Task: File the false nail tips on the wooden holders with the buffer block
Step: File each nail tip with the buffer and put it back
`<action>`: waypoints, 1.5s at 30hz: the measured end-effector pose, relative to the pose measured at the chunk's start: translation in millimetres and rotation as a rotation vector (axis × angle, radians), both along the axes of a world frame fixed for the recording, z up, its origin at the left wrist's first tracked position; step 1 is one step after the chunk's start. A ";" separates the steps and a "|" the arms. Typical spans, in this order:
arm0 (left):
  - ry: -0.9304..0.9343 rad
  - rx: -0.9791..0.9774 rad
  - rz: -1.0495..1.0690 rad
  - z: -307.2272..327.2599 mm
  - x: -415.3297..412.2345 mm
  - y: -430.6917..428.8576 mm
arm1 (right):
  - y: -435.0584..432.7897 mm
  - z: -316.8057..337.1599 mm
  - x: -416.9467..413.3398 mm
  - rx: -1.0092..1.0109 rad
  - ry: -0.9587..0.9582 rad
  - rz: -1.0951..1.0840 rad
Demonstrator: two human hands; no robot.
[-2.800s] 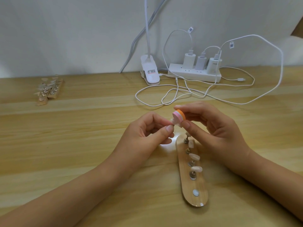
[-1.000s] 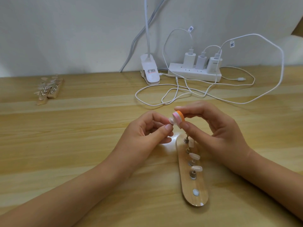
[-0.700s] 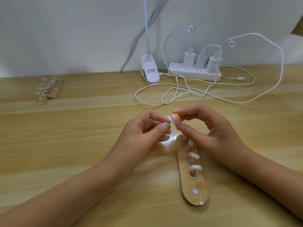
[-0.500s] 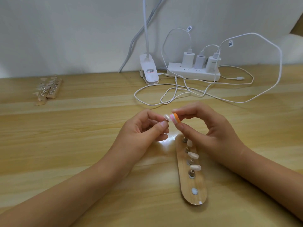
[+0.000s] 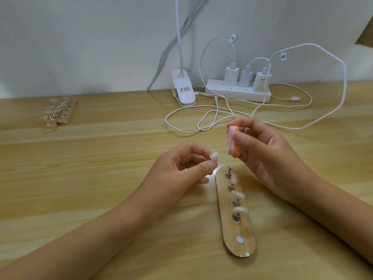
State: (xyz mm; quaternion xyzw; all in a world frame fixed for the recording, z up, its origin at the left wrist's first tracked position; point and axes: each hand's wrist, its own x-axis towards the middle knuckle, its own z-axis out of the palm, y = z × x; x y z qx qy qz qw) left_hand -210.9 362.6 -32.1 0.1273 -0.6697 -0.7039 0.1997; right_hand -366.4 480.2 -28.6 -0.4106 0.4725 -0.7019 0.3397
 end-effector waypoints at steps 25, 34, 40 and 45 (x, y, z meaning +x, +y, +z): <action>-0.010 -0.044 0.009 -2.5 -1.1 -0.4 | -1.2 -6.6 -0.2 0.103 0.060 -0.031; -0.019 -0.070 0.039 -5.1 -1.4 -2.5 | 2.8 -3.4 1.9 0.154 0.132 0.000; -0.026 -0.149 0.042 -8.4 -1.8 -3.9 | 5.6 -1.3 6.0 0.165 0.276 -0.016; -0.018 -0.180 0.042 -9.1 -2.2 -2.8 | 5.2 -2.2 9.4 0.062 0.360 -0.024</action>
